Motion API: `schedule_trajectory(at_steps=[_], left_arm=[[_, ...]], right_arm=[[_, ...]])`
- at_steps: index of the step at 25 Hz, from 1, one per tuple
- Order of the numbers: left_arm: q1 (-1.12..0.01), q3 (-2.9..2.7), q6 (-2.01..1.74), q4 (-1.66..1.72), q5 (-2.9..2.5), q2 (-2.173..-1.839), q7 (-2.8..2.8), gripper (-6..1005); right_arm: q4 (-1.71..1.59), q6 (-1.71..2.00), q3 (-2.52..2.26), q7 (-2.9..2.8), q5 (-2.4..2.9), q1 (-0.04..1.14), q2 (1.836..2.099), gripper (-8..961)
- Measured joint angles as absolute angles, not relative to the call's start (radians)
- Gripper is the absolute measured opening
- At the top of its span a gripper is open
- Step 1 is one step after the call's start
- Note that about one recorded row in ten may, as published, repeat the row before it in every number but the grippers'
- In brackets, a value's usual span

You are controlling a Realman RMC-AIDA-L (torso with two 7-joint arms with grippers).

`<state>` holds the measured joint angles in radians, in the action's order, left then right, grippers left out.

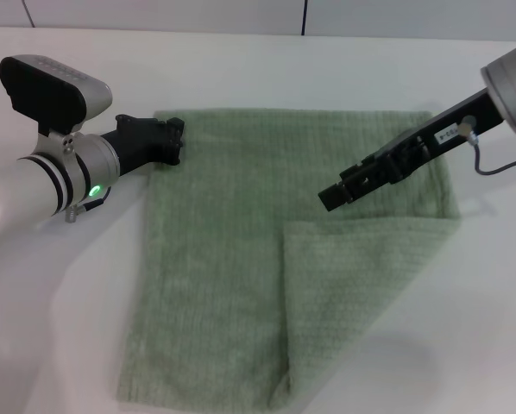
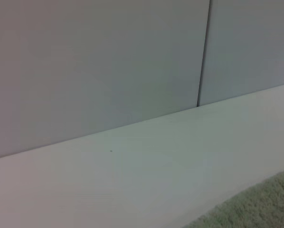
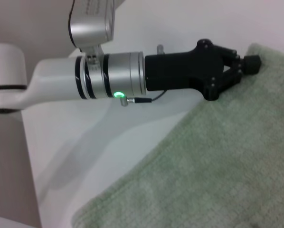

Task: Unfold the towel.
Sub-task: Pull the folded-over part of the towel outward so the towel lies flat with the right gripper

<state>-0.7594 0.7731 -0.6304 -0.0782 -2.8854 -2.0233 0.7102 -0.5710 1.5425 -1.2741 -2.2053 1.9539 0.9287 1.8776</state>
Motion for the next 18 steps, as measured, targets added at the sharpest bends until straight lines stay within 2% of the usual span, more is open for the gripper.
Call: schedule_trajectory(at_steps=[11,14,15,18], left_arm=[[-0.759,0.773,-0.631,-0.078,-2.885,-2.023,0.710,-2],[-0.759,0.773,-0.630,-0.078,-2.885,-2.023,0.710,-2],[-0.759,0.773,-0.630,-0.078,-2.884,-2.023,0.710,-2],[-0.759,0.773,-0.631,-0.078,-2.884,-2.022,0.710,-2]], right_arm=[[-0.569,1.452,-1.285,-2.182,2.013,0.939,1.919,826],[-0.569,1.423,-1.286,-2.180,2.039,0.946,1.935,825],[-0.568,1.400,-1.285,-2.179,2.063,0.950,1.948,825],[-0.558,1.376,-1.286,-2.179,2.086,0.957,1.960,825]])
